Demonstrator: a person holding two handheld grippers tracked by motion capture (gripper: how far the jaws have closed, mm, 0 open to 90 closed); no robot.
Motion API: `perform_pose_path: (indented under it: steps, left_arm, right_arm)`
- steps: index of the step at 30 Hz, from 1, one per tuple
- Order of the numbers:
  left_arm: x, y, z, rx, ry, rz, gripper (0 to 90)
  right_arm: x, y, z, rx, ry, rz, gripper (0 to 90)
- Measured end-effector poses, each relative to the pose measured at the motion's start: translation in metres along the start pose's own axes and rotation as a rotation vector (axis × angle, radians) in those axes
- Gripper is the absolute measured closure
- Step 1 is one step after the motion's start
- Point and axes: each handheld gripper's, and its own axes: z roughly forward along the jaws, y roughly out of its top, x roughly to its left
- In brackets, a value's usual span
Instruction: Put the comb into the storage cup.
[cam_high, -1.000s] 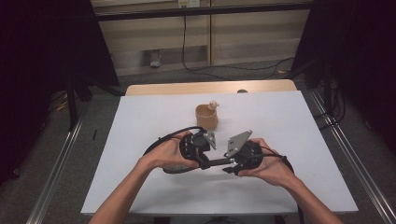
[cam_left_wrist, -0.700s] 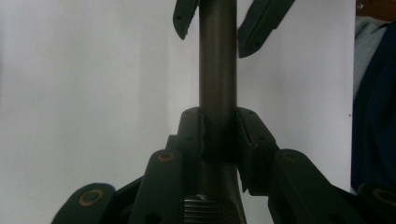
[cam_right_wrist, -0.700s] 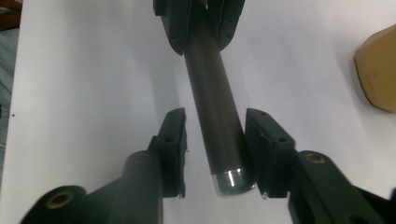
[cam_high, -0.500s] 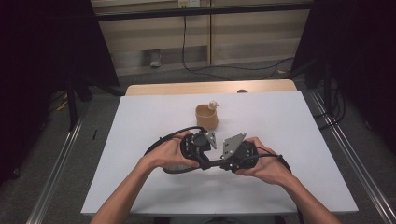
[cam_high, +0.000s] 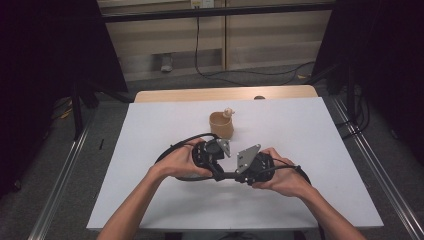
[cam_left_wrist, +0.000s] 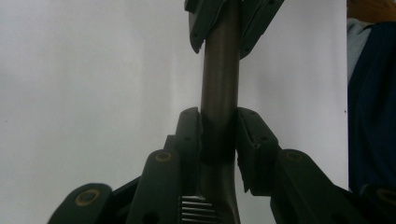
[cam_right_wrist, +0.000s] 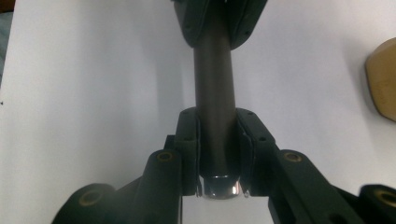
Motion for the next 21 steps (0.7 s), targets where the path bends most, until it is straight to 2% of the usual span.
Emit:
perform_pose_path:
  steps: [7,13,14,15,18,20,21]
  left_arm:
    - [0.0003,-0.0005,-0.0019,-0.011,0.002,-0.014,71.1]
    - [0.0008,-0.0002,-0.0025,-0.039,0.013,-0.018,69.0]
    - [0.0015,-0.0001,-0.0029,-0.046,0.023,-0.018,64.9]
    - [0.0026,0.0000,-0.0038,-0.046,0.027,-0.022,56.6]
    - [0.0029,-0.0013,-0.0064,-0.072,0.028,-0.026,52.4]
    - [0.0018,-0.0022,-0.0064,-0.109,0.048,-0.051,42.3]
    - [0.0021,-0.0032,-0.0075,-0.120,0.059,-0.046,38.0]
  right_arm:
    - [-0.0017,-0.0013,0.0020,-0.007,0.020,0.011,73.0]
    - [-0.0035,-0.0046,-0.0017,-0.024,0.036,0.048,73.2]
    - [-0.0034,-0.0049,-0.0023,-0.021,0.038,0.051,73.2]
    - [-0.0036,-0.0055,-0.0022,-0.022,0.043,0.049,73.2]
    - [-0.0029,-0.0073,-0.0026,-0.020,0.047,0.063,73.2]
    - [-0.0039,-0.0092,-0.0037,-0.030,0.038,0.075,73.2]
    - [-0.0044,-0.0100,-0.0038,-0.037,0.038,0.078,73.2]
